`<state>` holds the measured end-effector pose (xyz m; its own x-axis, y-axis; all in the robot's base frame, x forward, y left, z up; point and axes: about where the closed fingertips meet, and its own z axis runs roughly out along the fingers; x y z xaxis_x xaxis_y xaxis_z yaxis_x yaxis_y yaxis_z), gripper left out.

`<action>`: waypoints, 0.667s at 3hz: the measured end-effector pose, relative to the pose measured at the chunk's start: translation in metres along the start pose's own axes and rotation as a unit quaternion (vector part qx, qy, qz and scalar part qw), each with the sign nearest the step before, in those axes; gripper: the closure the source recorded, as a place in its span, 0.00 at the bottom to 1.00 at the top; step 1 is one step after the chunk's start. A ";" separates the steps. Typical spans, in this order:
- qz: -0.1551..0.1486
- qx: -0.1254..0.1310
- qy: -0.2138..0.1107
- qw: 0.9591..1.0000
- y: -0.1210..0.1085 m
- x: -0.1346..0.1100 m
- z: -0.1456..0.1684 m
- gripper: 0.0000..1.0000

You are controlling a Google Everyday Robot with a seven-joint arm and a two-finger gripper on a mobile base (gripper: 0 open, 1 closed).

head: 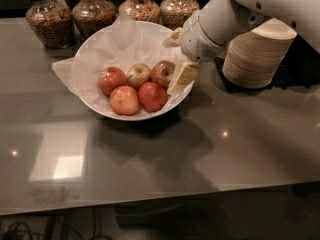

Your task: Pick apple from white bowl

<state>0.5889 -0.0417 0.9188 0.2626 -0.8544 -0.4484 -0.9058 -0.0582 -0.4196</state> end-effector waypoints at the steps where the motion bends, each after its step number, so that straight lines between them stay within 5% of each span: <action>1: -0.001 0.002 0.006 1.000 -0.005 0.006 0.005 0.29; 2: -0.001 -0.001 0.006 1.000 -0.004 0.006 0.008 0.29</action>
Offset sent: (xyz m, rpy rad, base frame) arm 0.0156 -0.0078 -0.0113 -0.0203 -0.0016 -0.0174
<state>0.5970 -0.0428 0.9115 0.2596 -0.8608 -0.4378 -0.9060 -0.0602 -0.4189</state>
